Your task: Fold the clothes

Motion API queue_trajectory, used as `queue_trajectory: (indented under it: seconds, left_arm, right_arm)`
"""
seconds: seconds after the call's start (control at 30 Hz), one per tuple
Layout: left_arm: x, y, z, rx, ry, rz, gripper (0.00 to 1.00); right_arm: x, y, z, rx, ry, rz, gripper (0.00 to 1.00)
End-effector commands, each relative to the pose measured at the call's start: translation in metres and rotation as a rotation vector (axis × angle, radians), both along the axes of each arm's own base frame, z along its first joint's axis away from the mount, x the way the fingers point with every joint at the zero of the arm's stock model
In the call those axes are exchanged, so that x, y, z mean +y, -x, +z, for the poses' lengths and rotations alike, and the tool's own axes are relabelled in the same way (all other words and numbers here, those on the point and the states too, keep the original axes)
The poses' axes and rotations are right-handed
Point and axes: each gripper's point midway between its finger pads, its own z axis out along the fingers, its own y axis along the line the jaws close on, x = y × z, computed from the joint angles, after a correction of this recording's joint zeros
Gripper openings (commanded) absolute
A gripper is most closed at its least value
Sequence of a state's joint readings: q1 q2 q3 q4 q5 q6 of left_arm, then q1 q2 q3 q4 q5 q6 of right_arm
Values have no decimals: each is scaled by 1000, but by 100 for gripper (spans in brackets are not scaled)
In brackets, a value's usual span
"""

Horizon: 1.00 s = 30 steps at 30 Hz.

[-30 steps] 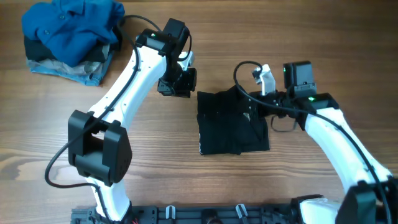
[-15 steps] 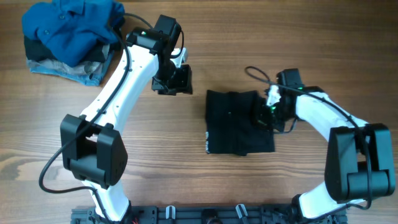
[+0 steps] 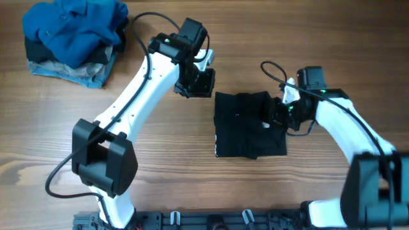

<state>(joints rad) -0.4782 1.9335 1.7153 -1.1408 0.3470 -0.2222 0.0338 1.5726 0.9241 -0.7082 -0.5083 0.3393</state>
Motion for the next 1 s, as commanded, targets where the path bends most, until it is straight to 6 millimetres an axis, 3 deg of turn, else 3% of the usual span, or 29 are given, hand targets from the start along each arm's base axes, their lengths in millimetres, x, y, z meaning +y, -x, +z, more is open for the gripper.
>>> queue_trajectory:
  seconds: [0.0,0.17,0.3,0.4,0.53,0.63,0.7,0.8,0.87,0.97]
  left_arm:
    - [-8,-3,4,-22,46,22,4]
    - [-22,-7,-19,-31,129,22,4]
    - [-27,-6,-41,-33,174,30,5]
    - [-26,-4,-63,-35,184,52,6]
    - [-23,2,-87,-37,191,72,10]
    - [-21,5,-98,-43,196,77,17]
    - [-18,4,-103,-52,181,83,25]
    - [-11,-4,-107,-91,136,105,38]
    - [-10,-9,-105,-111,137,100,41]
    - [-8,-13,-95,-103,180,109,43]
  right_arm:
    - [0,-20,49,-162,-25,-48,4]
    - [5,-44,64,-335,-12,31,4]
    - [6,-60,45,-355,-1,64,4]
    - [6,-60,9,-266,4,79,5]
    - [1,-43,-35,-101,34,62,4]
    - [-37,-24,-67,97,216,-139,4]
    - [-57,-16,-72,149,310,-212,4]
    - [-67,-15,-71,137,351,-204,4]
    - [-65,-17,-68,119,334,-174,4]
    - [-45,-20,-54,59,228,-62,5]
